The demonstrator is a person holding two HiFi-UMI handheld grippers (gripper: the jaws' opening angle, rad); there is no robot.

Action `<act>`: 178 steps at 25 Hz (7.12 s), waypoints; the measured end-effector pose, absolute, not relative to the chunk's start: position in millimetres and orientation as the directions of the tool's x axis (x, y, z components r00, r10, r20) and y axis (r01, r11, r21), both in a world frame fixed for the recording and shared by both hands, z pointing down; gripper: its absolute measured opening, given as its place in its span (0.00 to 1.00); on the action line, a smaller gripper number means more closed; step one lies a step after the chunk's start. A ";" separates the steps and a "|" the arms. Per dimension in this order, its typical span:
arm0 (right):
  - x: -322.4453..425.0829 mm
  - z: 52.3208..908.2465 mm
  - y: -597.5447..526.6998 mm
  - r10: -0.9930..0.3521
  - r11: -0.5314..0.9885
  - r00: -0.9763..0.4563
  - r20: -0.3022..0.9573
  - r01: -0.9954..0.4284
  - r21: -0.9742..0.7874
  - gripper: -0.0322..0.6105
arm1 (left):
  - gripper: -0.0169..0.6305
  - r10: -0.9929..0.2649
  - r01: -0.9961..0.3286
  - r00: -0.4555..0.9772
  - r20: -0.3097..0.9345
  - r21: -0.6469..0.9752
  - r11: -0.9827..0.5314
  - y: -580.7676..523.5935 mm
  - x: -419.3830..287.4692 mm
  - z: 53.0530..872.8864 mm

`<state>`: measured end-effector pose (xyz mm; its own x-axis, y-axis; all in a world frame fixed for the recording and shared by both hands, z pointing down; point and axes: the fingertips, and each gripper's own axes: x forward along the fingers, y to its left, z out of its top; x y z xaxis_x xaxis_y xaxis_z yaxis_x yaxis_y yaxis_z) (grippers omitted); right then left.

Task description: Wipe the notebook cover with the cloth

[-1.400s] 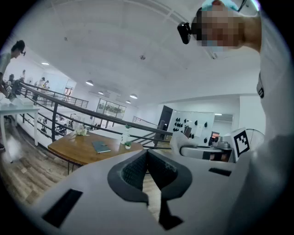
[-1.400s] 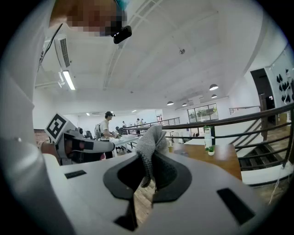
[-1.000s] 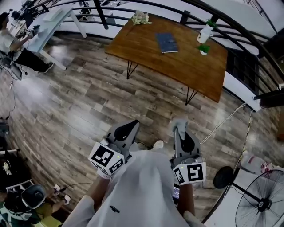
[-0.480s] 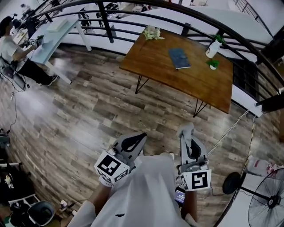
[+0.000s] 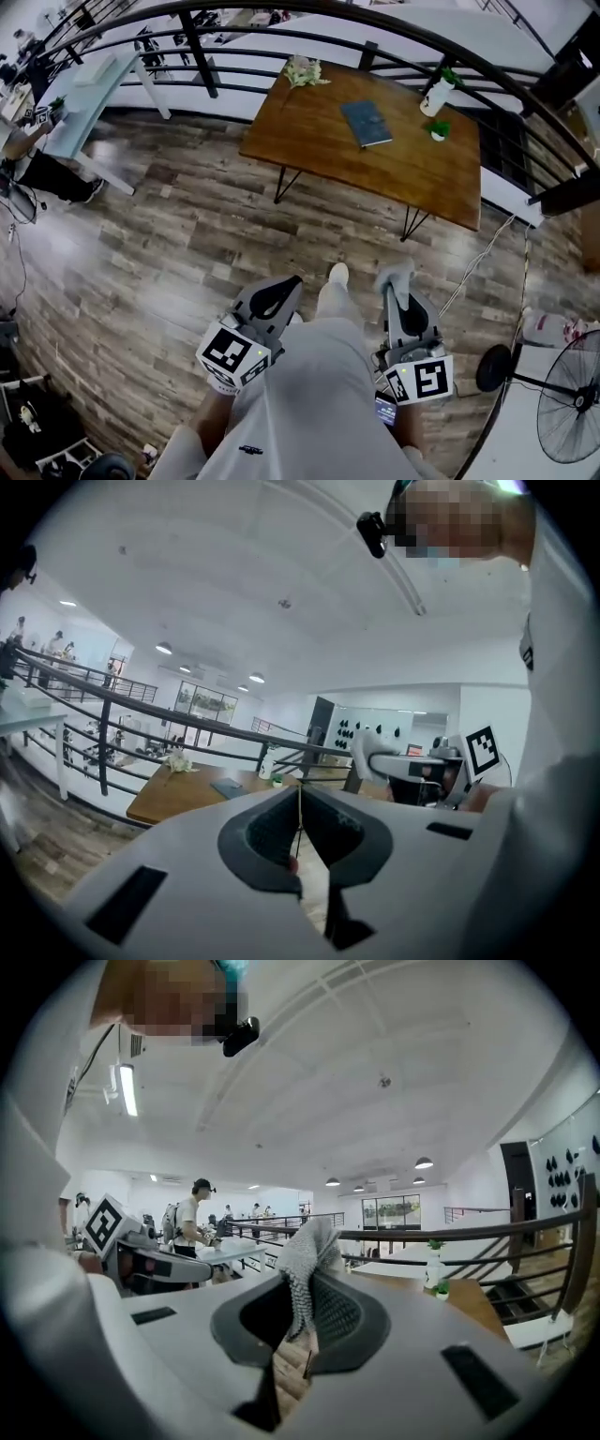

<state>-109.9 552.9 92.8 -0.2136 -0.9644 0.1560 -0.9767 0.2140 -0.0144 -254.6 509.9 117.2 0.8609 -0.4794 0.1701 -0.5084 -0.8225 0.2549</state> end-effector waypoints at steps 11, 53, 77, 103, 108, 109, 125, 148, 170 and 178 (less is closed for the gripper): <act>-85.0 118.7 476.7 -0.963 0.188 -0.194 0.185 -0.981 -0.050 0.11 | 0.06 -0.467 -0.503 0.864 0.188 0.274 -0.820 428.7 -232.0 133.2; 71.8 188.5 13.9 -0.807 0.411 -0.482 0.341 -0.873 -0.261 0.10 | 0.05 -0.693 -0.762 0.635 0.343 0.424 -0.489 5.1 -91.9 168.7; 91.5 324.1 -46.8 -0.720 0.351 -0.468 0.513 -0.883 -0.313 0.10 | 0.05 -0.580 -0.717 0.688 0.436 0.532 -0.451 -39.9 -42.6 288.4; 79.7 431.0 -87.0 -0.491 0.495 -0.508 0.708 -0.831 -0.254 0.10 | 0.05 -0.546 -0.741 0.667 0.507 0.522 -0.421 -56.2 -24.2 375.3; 74.9 447.8 -94.9 -0.468 0.509 -0.488 0.737 -0.831 -0.226 0.10 | 0.05 -0.546 -0.743 0.665 0.509 0.530 -0.410 -60.9 -27.5 384.6; 74.0 451.1 -96.3 -0.465 0.513 -0.480 0.744 -0.831 -0.216 0.10 | 0.05 -0.550 -0.744 0.662 0.509 0.532 -0.404 -62.6 -29.0 385.8; 77.4 475.5 -105.2 -0.426 0.455 -0.408 0.808 -0.868 -0.198 0.10 | 0.05 -0.515 -0.729 0.683 0.518 0.530 -0.433 -66.0 -24.5 395.9; 132.8 475.6 -105.4 -0.480 0.342 -0.318 0.818 -0.926 -0.159 0.10 | 0.05 -0.474 -0.692 0.722 0.504 0.540 -0.478 -62.1 -4.5 392.1; 213.7 466.2 -106.0 -0.570 0.162 -0.107 0.814 -0.987 -0.016 0.10 | 0.05 -0.452 -0.677 0.736 0.504 0.542 -0.498 -60.5 0.1 392.7; 160.9 424.7 -81.0 -0.638 0.270 -0.218 0.739 -0.961 -0.051 0.10 | 0.05 -0.428 -0.655 0.756 0.496 0.546 -0.523 -56.9 5.9 387.9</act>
<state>160.9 -81.0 424.7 -0.2183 -0.6377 0.7387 -0.9614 0.2705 -0.0507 5.9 -56.9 387.9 0.7555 -0.4284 0.4956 -0.6546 -0.5232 0.5457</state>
